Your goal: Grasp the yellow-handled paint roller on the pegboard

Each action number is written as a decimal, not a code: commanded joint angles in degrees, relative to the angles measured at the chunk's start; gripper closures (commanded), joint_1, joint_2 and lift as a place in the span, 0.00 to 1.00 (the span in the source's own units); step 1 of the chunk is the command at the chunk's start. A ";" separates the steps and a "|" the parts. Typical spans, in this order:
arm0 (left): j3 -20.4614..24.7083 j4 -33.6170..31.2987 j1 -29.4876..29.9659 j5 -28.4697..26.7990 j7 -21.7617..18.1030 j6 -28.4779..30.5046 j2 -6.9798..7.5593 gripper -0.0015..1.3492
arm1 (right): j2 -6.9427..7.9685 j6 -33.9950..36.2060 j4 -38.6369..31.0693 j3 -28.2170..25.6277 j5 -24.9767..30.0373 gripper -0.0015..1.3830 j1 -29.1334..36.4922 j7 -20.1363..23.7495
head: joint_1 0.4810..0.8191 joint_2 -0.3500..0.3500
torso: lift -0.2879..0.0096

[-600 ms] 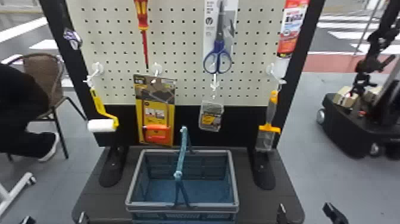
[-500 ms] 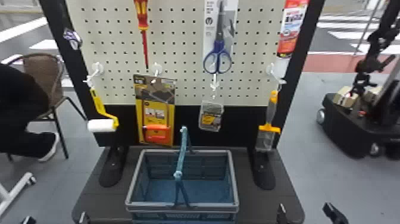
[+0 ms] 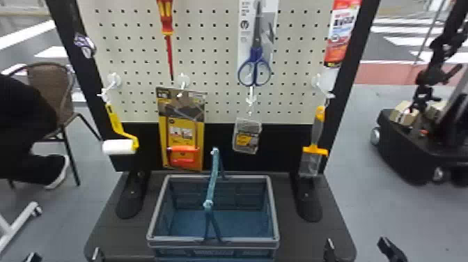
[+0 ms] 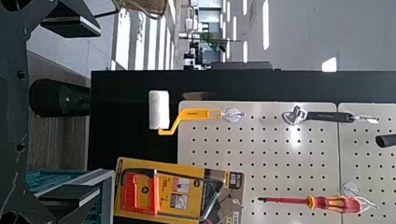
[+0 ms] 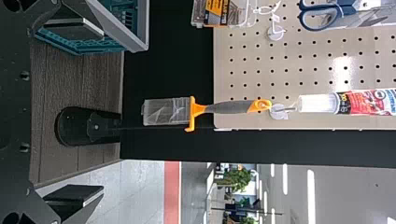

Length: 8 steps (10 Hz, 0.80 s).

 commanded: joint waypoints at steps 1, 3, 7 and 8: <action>2.32 0.14 -1.20 0.26 -2.18 1.49 0.23 0.09 | 0.00 0.00 0.15 0.00 -0.08 0.09 -0.25 0.47 | 0.20 0.50 | 0.63; 6.97 1.55 -4.03 0.70 -7.63 2.90 1.11 0.09 | 0.00 0.00 0.15 0.18 -0.26 0.09 -0.37 1.52 | 0.20 0.50 | 0.63; 9.96 15.33 -14.74 4.92 -19.76 4.04 6.47 0.09 | 0.00 0.00 0.01 2.20 -2.28 0.09 -1.11 5.83 | 0.20 0.50 | 0.63; 10.93 17.02 -16.59 4.92 -20.91 4.13 7.17 0.09 | -0.18 0.09 -0.13 3.17 -3.33 0.09 -1.11 7.24 | 0.20 0.50 | 0.63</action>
